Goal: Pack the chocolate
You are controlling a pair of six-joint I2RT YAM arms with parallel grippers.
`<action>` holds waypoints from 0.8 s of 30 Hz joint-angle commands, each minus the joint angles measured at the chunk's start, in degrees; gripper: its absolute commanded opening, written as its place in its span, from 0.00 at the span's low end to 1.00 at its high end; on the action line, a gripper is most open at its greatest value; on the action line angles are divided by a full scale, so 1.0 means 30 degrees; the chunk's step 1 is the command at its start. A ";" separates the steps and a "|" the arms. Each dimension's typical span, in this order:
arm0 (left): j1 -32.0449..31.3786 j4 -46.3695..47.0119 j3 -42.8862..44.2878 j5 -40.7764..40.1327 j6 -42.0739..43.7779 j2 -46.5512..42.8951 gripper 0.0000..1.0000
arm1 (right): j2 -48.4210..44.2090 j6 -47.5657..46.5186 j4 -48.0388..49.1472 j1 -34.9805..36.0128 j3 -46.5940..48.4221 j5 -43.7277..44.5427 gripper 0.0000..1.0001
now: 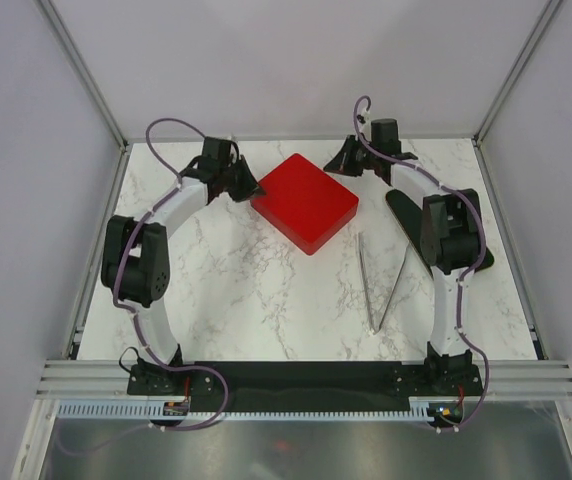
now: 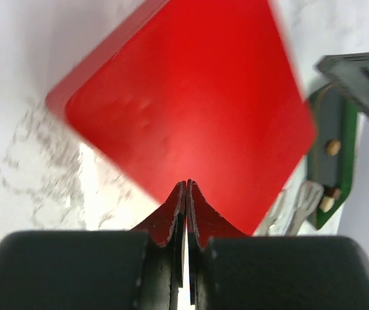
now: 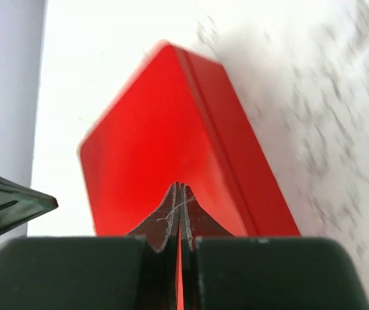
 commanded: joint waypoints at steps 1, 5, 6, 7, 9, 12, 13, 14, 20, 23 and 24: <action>0.0064 0.0221 0.2523 0.0216 0.0794 -0.0305 0.06 | 0.0917 0.1087 0.0942 0.1016 0.2976 0.0389 0.00; 0.0064 0.0279 0.3315 0.0422 0.0588 0.0367 0.06 | 0.3057 0.4196 0.3760 0.1634 0.4972 -0.1049 0.00; 0.0035 0.0250 0.3375 0.0306 0.0617 0.0515 0.06 | 0.3439 0.4579 0.4083 0.1809 0.5119 -0.1050 0.00; 0.0063 0.0279 0.3404 0.0218 0.0676 0.0719 0.06 | 0.4167 0.4931 0.4609 0.1869 0.5149 -0.0992 0.00; 0.0063 0.0397 0.3492 0.0216 0.0705 0.1740 0.06 | 0.4903 0.5607 0.4761 0.2102 0.5062 -0.0642 0.00; 0.0064 0.0425 0.3318 0.0538 0.0589 0.3176 0.06 | 0.6223 0.4907 0.2978 0.2308 0.5500 0.0238 0.00; 0.0064 0.0455 0.3201 0.0481 0.0530 0.3414 0.06 | 0.6603 0.4818 0.2712 0.2338 0.5356 0.0239 0.00; 0.0064 0.0426 0.2967 0.0393 0.0501 0.3649 0.06 | 0.6722 0.4759 0.2536 0.2309 0.5326 0.0268 0.00; 0.0092 -0.0335 0.2439 -0.0368 0.0354 0.3684 0.05 | 0.5146 0.3060 0.1508 0.2221 0.5325 -0.0490 0.00; 0.0093 -0.0570 0.2466 -0.0457 0.0383 0.3039 0.05 | 0.2980 0.2709 0.1509 0.2221 0.4655 -0.1575 0.00; 0.0093 -0.0628 0.2525 -0.0370 0.0412 0.2920 0.05 | 0.2307 0.2621 0.1567 0.2250 0.4187 -0.1896 0.00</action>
